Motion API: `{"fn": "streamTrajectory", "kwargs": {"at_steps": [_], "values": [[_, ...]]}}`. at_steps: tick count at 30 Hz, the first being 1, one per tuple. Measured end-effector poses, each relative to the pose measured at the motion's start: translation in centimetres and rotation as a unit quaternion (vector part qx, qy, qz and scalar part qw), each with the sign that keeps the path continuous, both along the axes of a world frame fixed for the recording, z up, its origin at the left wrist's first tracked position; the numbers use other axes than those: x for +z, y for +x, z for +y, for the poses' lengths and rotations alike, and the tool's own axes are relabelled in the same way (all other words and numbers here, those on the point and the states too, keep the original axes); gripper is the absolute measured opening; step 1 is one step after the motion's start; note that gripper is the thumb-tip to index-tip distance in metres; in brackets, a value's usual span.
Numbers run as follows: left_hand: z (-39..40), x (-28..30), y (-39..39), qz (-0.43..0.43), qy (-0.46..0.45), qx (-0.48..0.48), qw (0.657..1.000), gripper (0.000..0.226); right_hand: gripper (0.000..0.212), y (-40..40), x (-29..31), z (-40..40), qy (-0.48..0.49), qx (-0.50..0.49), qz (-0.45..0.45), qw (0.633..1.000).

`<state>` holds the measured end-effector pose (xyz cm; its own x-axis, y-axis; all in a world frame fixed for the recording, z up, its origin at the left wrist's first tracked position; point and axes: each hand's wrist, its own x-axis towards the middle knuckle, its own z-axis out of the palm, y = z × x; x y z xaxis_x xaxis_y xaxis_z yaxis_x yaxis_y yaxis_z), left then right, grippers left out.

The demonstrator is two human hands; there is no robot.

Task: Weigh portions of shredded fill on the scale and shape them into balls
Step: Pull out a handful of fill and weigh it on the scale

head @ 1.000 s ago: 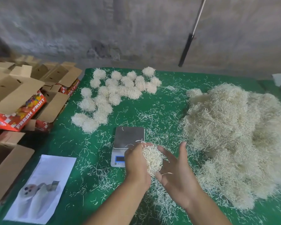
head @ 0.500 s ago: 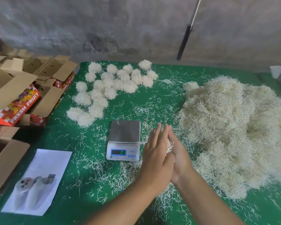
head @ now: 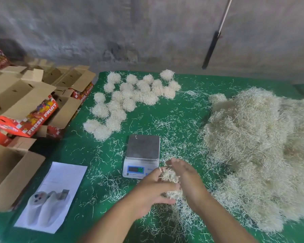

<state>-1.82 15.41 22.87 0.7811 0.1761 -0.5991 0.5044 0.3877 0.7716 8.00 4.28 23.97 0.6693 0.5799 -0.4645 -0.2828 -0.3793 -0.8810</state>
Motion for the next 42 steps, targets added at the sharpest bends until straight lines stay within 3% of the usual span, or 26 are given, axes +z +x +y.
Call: {"fn": "streamTrajectory", "kwargs": {"at_steps": [4, 7, 9, 12, 14, 18, 24, 27, 30, 33, 36, 38, 42], "values": [[1.2, -2.1, -0.1, 0.031, 0.022, 0.037, 0.999, 0.130, 0.018, -1.3, -0.5, 1.0, -0.043, 0.070, 0.024, 0.996], [2.9, -3.6, 0.6, 0.041, 0.043, 0.053, 0.997, 0.128, 0.037, -0.8, -0.5, 3.1, -0.056, 0.072, 0.027, 0.995], [4.7, -5.1, 1.4, 0.061, 0.052, 0.058, 0.995, 0.107, 0.049, -0.5, -1.9, 2.1, -0.008, 0.079, 0.027, 0.996], [8.8, -7.4, 3.3, 0.092, 0.071, 0.078, 0.990, 0.061, 0.056, 0.0, -2.2, 1.5, -0.061, 0.020, 0.018, 0.998], [12.1, -8.8, 5.0, 0.103, 0.107, 0.101, 0.984, 0.053, 0.055, 0.6, -2.6, 1.2, -0.113, -0.040, 0.044, 0.992], [18.1, -10.9, 9.7, 0.115, 0.181, 0.125, 0.969, 0.088, 0.042, -0.1, -6.0, -1.9, -0.119, -0.073, 0.103, 0.985], [24.1, -14.3, 15.3, 0.156, 0.250, 0.068, 0.953, 0.087, 0.036, 0.9, -8.0, -2.6, -0.206, -0.141, 0.239, 0.938], [26.5, -14.9, 16.1, 0.207, 0.316, 0.068, 0.923, 0.081, 0.035, 1.4, -8.4, -2.7, -0.213, -0.157, 0.286, 0.921], [28.6, -14.9, 16.2, 0.247, 0.398, 0.130, 0.874, 0.081, 0.029, 2.2, -9.3, -2.9, -0.202, -0.188, 0.285, 0.918], [29.4, -14.6, 15.8, 0.211, 0.445, 0.177, 0.852, 0.085, 0.027, 2.8, -9.3, -1.6, -0.213, -0.184, 0.261, 0.923], [28.4, -14.7, 15.1, 0.126, 0.433, 0.125, 0.883, 0.071, 0.029, 3.3, -9.4, -0.9, -0.203, -0.166, 0.255, 0.931], [26.5, -15.3, 14.4, 0.086, 0.418, 0.038, 0.904, 0.067, 0.034, 3.3, -9.1, -0.9, -0.190, -0.148, 0.248, 0.938], [22.8, -16.9, 13.1, 0.050, 0.456, -0.091, 0.884, 0.089, 0.038, 3.3, -9.2, -1.2, -0.178, -0.123, 0.232, 0.948]]}}
